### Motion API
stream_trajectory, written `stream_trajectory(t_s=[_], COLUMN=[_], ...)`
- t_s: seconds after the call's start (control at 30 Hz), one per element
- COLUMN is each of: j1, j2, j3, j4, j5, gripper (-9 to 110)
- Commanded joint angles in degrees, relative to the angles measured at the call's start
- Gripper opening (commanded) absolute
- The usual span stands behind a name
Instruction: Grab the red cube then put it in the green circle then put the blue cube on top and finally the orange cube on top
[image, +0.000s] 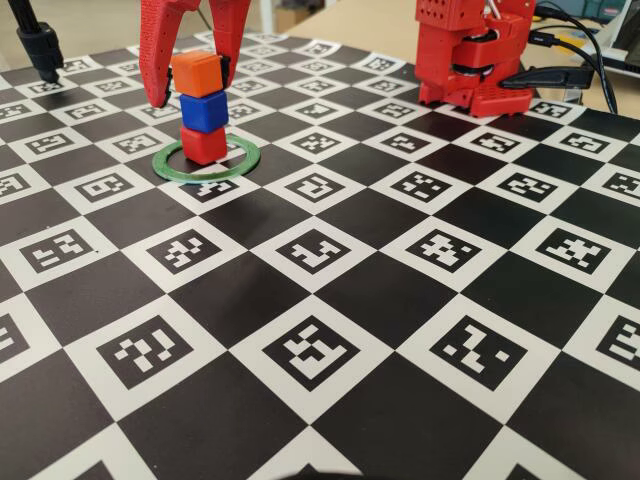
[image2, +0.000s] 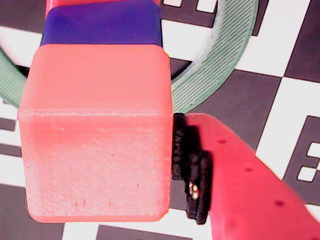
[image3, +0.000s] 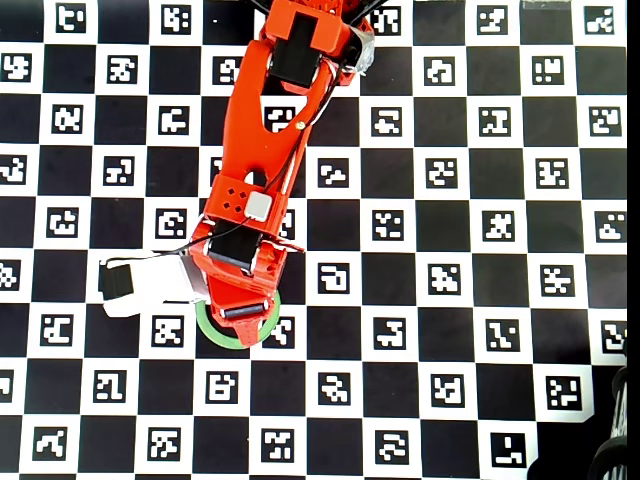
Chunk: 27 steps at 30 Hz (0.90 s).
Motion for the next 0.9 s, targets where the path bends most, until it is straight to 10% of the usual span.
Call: stream_trajectory(t_s=[0.0, 0.87], j1=[0.0, -2.4], j2=[4.6, 20.2], j3=[-1.4, -1.3], j4=[0.4, 9.9], j5=[0.2, 5.5], gripper=[38, 39])
